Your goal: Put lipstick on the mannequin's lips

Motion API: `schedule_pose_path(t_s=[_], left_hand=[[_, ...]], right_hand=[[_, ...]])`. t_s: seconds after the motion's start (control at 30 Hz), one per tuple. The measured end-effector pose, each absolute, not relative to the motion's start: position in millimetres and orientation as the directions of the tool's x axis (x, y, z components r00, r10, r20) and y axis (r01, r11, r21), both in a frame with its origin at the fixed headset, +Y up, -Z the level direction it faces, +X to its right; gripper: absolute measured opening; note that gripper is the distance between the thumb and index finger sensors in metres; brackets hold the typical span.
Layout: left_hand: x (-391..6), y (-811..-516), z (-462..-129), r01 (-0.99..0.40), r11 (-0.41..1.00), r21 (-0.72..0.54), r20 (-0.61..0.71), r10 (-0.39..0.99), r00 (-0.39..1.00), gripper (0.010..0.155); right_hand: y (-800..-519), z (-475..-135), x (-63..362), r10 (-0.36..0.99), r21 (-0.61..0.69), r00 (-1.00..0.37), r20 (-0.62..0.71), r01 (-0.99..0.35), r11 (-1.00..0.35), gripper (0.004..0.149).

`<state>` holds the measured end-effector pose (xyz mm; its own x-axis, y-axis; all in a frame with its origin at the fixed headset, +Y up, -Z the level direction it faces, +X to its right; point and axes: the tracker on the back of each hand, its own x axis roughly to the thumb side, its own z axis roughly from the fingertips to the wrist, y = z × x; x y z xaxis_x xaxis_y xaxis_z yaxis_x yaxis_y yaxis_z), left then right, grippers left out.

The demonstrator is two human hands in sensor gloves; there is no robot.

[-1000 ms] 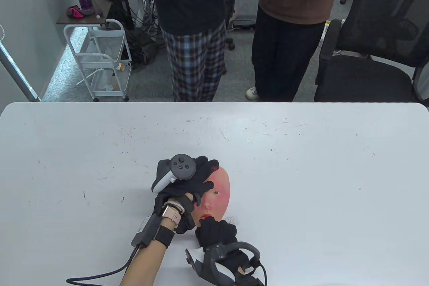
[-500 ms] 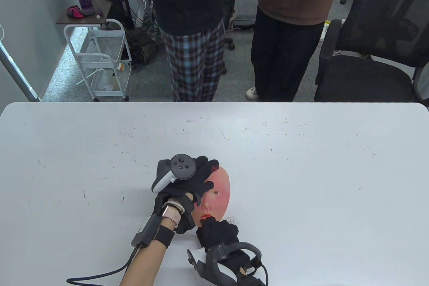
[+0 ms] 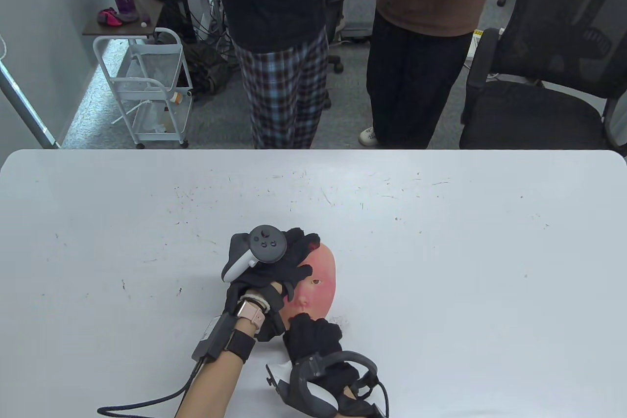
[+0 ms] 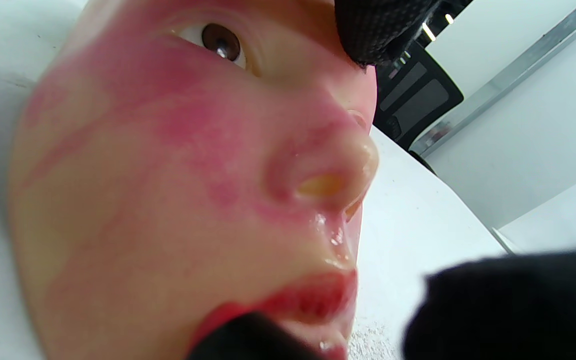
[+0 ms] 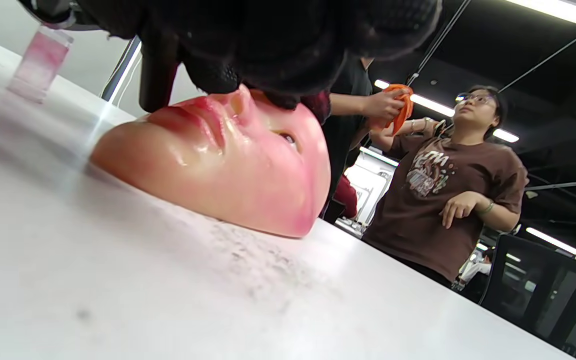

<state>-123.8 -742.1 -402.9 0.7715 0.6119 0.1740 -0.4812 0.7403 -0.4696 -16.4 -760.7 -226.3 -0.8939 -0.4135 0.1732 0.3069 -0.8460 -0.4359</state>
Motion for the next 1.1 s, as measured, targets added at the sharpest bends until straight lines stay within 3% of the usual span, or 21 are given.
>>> schedule_pose_path(t_s=[0.13,0.23,0.33,0.47,0.63,0.97,1.1], left_hand=[[-123.7,-742.3,-403.1,-0.481,0.74,-0.47,0.173,0.612,0.772,0.071],[-123.6,-742.2,-402.7,-0.48,0.74,-0.471,0.173,0.611,0.772,0.071],[-123.6,-742.2,-402.8,-0.48,0.74,-0.471,0.174,0.611,0.772,0.071],[-123.6,-742.3,-402.7,-0.479,0.741,-0.47,0.174,0.61,0.773,0.07],[-123.6,-742.4,-402.6,-0.48,0.741,-0.469,0.173,0.61,0.773,0.07],[-123.6,-742.6,-402.5,-0.481,0.74,-0.471,0.172,0.611,0.773,0.07],[-123.7,-742.6,-402.5,-0.482,0.737,-0.474,0.169,0.614,0.771,0.07]], right_hand=[[-756.3,-225.1,-2.0,-0.328,-0.398,-0.931,0.16,0.243,-0.885,0.051],[-756.4,-223.9,0.3,-0.343,-0.405,-0.928,0.144,0.261,-0.876,0.051],[-759.1,-226.2,-3.5,-0.298,-0.387,-0.934,0.195,0.205,-0.899,0.051],[-760.5,-230.3,-14.1,-0.361,-0.381,-0.914,0.185,0.272,-0.884,0.051],[-756.3,-227.6,-5.6,-0.345,-0.405,-0.924,0.163,0.256,-0.878,0.052],[-752.2,-239.1,28.6,0.044,-0.228,-0.993,0.113,-0.069,-0.971,0.051],[-756.1,-242.4,38.9,0.081,-0.161,-0.994,0.072,-0.092,-0.983,0.051]])
